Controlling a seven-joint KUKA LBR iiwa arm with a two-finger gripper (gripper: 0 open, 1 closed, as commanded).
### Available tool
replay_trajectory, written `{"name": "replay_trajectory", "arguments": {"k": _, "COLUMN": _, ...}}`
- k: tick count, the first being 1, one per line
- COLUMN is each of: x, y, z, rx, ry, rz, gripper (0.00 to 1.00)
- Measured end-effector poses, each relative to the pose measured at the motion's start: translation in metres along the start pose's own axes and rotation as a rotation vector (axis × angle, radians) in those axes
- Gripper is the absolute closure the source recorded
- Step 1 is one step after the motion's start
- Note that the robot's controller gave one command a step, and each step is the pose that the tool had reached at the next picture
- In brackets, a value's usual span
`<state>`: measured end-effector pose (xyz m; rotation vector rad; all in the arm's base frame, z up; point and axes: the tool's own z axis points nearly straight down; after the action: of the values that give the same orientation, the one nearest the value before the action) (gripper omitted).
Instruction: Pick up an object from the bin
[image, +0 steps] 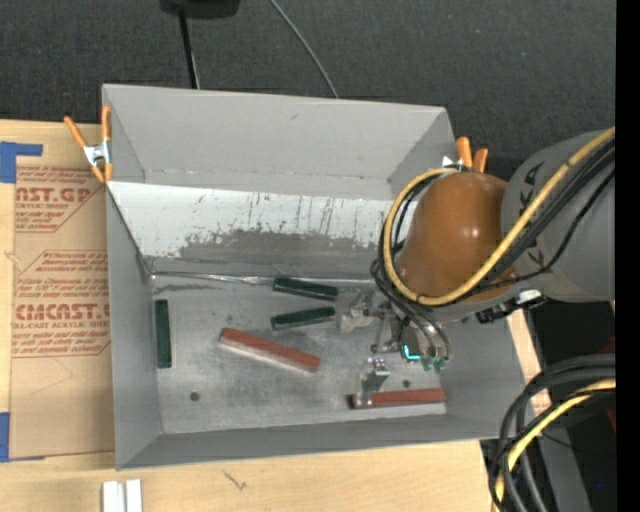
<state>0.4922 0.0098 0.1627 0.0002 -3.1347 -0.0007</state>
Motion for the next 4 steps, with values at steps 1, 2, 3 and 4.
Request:
{"name": "replay_trajectory", "arguments": {"k": 1, "x": -0.002, "y": 0.0, "z": -0.003, "rx": 0.0, "ry": -0.007, "rz": 0.0, "gripper": 0.0}}
{"name": "replay_trajectory", "arguments": {"k": 2, "x": -0.002, "y": 0.051, "z": 0.031, "rx": 0.001, "ry": -0.01, "rz": -0.052, "gripper": 0.0}}
{"name": "replay_trajectory", "arguments": {"k": 3, "x": -0.03, "y": 0.12, "z": 0.048, "rx": -0.001, "ry": -0.008, "rz": 0.033, "gripper": 0.0}}
{"name": "replay_trajectory", "arguments": {"k": 4, "x": -0.05, "y": 0.122, "z": 0.029, "rx": -0.001, "ry": -0.007, "rz": 0.045, "gripper": 0.0}}
